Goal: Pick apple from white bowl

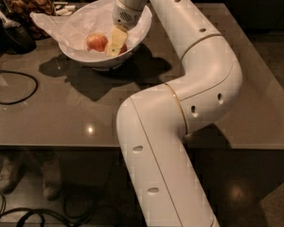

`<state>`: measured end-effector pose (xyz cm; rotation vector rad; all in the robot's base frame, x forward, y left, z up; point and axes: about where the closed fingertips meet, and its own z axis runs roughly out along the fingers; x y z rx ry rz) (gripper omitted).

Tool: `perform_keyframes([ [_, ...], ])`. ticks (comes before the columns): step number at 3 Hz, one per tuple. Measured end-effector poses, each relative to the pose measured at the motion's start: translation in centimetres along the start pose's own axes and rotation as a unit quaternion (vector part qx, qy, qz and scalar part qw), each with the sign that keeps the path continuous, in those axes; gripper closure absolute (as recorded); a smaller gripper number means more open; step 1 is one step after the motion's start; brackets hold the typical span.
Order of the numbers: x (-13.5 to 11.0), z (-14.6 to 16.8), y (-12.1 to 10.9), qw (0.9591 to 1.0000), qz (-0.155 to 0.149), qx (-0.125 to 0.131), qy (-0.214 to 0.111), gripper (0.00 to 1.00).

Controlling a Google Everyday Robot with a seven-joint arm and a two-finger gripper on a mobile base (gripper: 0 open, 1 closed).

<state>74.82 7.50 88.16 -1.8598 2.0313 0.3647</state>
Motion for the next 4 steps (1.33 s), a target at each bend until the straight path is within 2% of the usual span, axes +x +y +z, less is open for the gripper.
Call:
perform_keyframes([
  [1,0.0,0.0,0.0,1.0,0.0,0.0,0.0,0.17],
  [2,0.0,0.0,0.0,1.0,0.0,0.0,0.0,0.27],
  [3,0.0,0.0,0.0,1.0,0.0,0.0,0.0,0.3],
  [4,0.0,0.0,0.0,1.0,0.0,0.0,0.0,0.39],
])
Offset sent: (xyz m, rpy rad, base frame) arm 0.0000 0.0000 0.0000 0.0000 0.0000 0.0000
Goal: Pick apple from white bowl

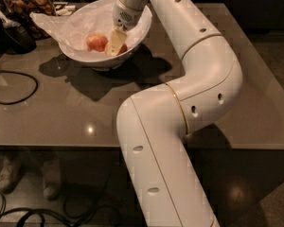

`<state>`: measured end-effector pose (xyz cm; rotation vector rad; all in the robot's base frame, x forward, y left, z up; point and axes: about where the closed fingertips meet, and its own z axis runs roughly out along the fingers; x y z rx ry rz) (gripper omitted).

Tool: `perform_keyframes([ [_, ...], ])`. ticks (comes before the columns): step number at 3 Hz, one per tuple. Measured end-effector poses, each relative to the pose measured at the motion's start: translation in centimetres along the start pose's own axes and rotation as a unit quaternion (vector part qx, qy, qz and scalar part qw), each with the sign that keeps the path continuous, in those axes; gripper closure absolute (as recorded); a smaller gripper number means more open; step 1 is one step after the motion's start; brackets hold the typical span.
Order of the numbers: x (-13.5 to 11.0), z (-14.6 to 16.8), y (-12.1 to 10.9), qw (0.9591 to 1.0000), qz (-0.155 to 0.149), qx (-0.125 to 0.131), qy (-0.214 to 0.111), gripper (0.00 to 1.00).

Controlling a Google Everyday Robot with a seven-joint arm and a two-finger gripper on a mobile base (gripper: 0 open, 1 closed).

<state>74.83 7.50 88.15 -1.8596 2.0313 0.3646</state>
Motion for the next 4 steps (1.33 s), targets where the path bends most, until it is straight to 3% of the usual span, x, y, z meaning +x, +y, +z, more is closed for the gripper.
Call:
perform_keyframes([
  [3,-0.38,0.86,-0.8,0.9999,0.012,0.006,-0.007,1.0],
  [4,-0.55,1.02,-0.62,0.9999,0.01,0.004,-0.007,1.0],
])
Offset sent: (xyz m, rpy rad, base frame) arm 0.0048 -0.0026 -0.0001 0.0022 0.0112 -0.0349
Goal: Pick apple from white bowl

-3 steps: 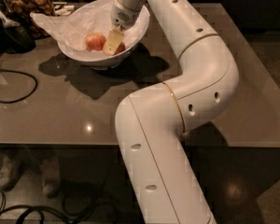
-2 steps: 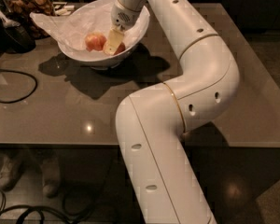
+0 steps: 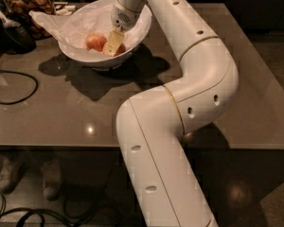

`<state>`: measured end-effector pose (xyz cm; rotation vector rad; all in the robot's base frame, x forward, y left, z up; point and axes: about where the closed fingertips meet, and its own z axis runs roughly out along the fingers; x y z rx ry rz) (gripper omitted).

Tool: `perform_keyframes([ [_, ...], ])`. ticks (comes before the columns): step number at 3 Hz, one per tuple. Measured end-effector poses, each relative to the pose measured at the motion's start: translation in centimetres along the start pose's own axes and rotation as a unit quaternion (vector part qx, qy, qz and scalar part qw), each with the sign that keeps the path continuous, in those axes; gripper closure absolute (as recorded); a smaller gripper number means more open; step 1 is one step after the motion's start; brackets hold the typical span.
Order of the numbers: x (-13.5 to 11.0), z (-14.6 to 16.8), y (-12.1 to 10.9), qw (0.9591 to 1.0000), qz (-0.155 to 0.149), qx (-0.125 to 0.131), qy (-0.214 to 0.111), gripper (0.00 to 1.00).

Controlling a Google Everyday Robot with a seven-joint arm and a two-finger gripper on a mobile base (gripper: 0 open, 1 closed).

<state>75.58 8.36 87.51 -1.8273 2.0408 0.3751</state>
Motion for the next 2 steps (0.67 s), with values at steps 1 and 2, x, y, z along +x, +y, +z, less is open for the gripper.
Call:
perform_keyframes([
  [1,-0.22,0.05,-0.04,1.0,-0.002,-0.002,-0.001,1.0],
  [2,-0.25,0.2,0.19,1.0,-0.003,-0.005,-0.001,1.0],
])
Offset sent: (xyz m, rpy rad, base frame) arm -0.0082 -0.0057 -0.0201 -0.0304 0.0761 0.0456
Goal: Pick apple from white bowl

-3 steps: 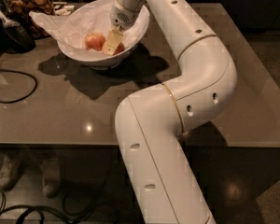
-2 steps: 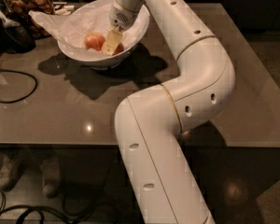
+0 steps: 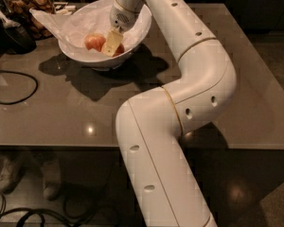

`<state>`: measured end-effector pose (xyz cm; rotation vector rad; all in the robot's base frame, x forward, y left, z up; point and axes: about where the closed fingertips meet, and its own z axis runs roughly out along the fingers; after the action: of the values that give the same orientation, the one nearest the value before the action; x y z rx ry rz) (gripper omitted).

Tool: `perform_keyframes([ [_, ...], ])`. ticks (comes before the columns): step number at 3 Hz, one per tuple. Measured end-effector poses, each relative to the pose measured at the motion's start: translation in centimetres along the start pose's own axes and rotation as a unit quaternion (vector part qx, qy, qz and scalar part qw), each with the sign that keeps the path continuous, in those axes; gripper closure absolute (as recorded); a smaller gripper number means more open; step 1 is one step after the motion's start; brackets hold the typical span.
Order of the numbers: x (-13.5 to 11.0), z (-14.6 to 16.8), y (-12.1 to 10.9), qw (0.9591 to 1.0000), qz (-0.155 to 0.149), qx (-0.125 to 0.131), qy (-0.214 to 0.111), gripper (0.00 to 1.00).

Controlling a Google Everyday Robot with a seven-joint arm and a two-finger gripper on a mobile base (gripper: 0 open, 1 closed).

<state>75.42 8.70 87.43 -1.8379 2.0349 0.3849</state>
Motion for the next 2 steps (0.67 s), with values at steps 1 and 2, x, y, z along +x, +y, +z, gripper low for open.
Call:
perform_keyframes([
  [1,-0.08,-0.17,0.09,1.0,0.0,0.0,0.0,1.0],
  [2,-0.1,-0.1,0.13,1.0,-0.002,-0.001,0.0,1.0],
])
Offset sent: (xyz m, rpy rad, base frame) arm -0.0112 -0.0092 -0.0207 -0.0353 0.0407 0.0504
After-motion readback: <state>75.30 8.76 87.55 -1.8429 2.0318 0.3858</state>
